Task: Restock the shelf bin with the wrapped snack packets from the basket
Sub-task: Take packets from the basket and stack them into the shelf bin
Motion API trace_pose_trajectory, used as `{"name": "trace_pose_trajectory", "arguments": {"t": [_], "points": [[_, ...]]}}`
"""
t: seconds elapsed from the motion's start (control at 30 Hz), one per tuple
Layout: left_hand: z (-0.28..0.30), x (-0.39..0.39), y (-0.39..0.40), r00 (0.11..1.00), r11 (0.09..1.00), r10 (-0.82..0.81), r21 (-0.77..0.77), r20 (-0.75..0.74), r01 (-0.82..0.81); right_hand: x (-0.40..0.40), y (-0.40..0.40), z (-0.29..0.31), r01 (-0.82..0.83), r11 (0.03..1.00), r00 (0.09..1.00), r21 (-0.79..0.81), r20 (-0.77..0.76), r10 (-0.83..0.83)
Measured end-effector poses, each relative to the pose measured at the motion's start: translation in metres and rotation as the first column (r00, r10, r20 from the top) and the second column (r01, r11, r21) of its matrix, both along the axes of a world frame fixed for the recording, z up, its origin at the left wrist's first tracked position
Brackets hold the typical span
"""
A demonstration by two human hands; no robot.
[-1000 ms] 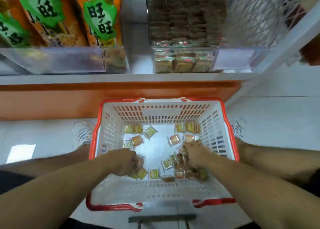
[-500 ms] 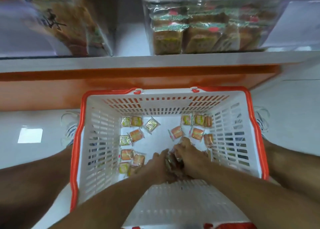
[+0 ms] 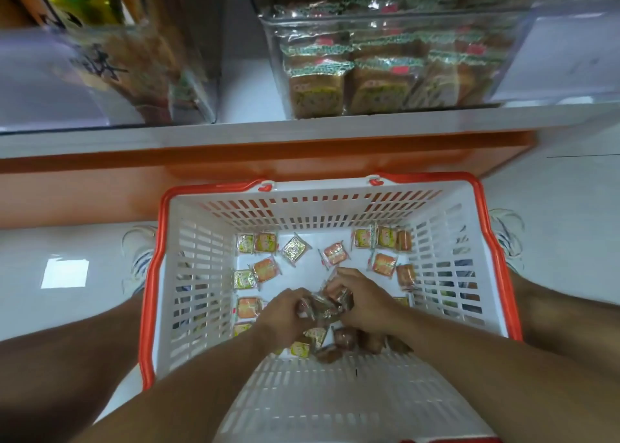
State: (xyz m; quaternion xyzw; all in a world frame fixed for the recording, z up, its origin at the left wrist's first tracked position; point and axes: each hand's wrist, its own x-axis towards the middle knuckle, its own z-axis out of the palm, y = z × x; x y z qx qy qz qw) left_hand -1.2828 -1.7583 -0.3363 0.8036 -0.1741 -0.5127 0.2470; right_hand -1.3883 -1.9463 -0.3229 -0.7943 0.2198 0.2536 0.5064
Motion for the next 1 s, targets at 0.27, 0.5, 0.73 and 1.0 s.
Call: {"name": "trace_pose_trajectory", "arguments": {"t": [0.27, 0.5, 0.73, 1.0], "points": [[0.015, 0.002, -0.01, 0.937, 0.952, 0.292, -0.041, -0.191, -0.305, 0.008, -0.004, 0.013, 0.438, 0.885, 0.883, 0.157, -0.263, -0.39], [0.058, 0.016, -0.036, 0.765, 0.827, 0.512, -0.014, -0.39, -0.561, 0.022, -0.02, 0.049, 0.535, 0.73, 0.83, 0.425, -0.428, -0.359], [0.155, 0.061, -0.055, 0.734, 0.922, 0.284, -0.035, -0.617, -0.386, 0.057, -0.023, 0.16, 0.391, 0.772, 0.907, 0.501, -0.353, -0.231], [0.327, 0.077, -0.074, 0.876, 0.916, -0.077, -0.381, -0.476, -0.126, 0.067, -0.043, 0.324, 0.24, 0.827, 0.971, 0.508, -0.129, -0.202]]}}
